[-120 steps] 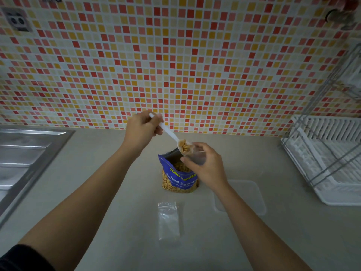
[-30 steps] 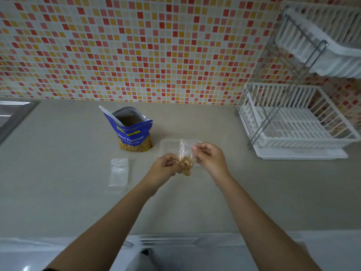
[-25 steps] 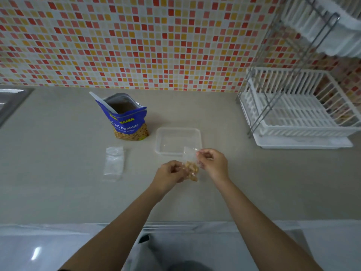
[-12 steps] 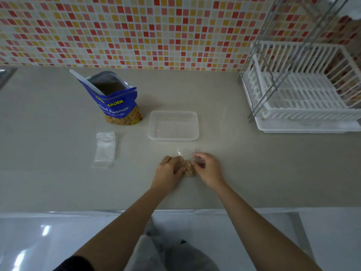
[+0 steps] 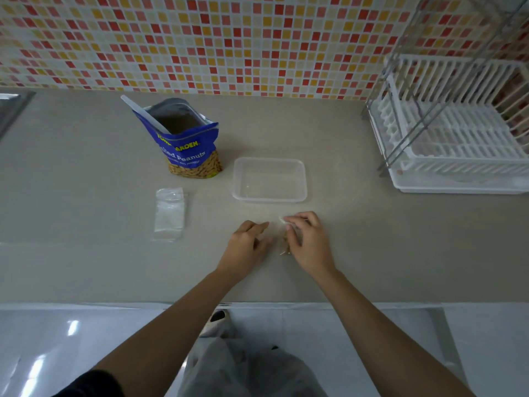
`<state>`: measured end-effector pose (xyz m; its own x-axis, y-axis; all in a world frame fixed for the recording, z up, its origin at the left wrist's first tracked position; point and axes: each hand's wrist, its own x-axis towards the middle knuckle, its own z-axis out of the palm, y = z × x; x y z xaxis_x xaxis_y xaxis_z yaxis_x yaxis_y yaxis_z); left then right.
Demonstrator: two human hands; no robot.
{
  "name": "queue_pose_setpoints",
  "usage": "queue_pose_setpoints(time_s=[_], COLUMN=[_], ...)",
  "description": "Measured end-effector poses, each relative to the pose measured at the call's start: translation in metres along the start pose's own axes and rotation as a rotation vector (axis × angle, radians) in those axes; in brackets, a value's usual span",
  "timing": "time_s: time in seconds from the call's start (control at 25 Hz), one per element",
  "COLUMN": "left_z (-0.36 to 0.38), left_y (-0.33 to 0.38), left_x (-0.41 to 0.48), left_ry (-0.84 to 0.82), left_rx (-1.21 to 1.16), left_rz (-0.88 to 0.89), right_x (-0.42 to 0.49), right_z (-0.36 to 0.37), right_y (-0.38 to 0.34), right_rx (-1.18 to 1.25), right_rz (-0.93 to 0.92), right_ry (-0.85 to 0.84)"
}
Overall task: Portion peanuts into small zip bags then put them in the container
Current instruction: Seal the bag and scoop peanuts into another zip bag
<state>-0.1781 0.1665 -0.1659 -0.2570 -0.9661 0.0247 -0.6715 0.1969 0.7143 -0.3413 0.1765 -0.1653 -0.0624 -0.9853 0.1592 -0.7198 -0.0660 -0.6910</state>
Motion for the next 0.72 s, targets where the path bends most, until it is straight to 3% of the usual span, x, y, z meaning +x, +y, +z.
queue_pose_setpoints(time_s=[0.16, 0.36, 0.6, 0.72], left_z=[-0.055, -0.116, -0.148, -0.150], left_y=[-0.043, -0.097, -0.137, -0.147], left_x=[-0.006, 0.001, 0.021, 0.029], left_ry=[0.070, 0.169, 0.137, 0.075], left_rx=[0.084, 0.195, 0.308, 0.401], left_rz=[-0.032, -0.135, -0.135, -0.046], right_x=[0.004, 0.011, 0.001, 0.000], right_z=[0.050, 0.114, 0.143, 0.146], right_y=[-0.049, -0.083, -0.089, -0.086], right_rx=[-0.054, -0.124, -0.396, -0.425], right_rz=[-0.142, -0.100, -0.066, -0.076], right_ry=[-0.172, -0.385, -0.310, -0.289])
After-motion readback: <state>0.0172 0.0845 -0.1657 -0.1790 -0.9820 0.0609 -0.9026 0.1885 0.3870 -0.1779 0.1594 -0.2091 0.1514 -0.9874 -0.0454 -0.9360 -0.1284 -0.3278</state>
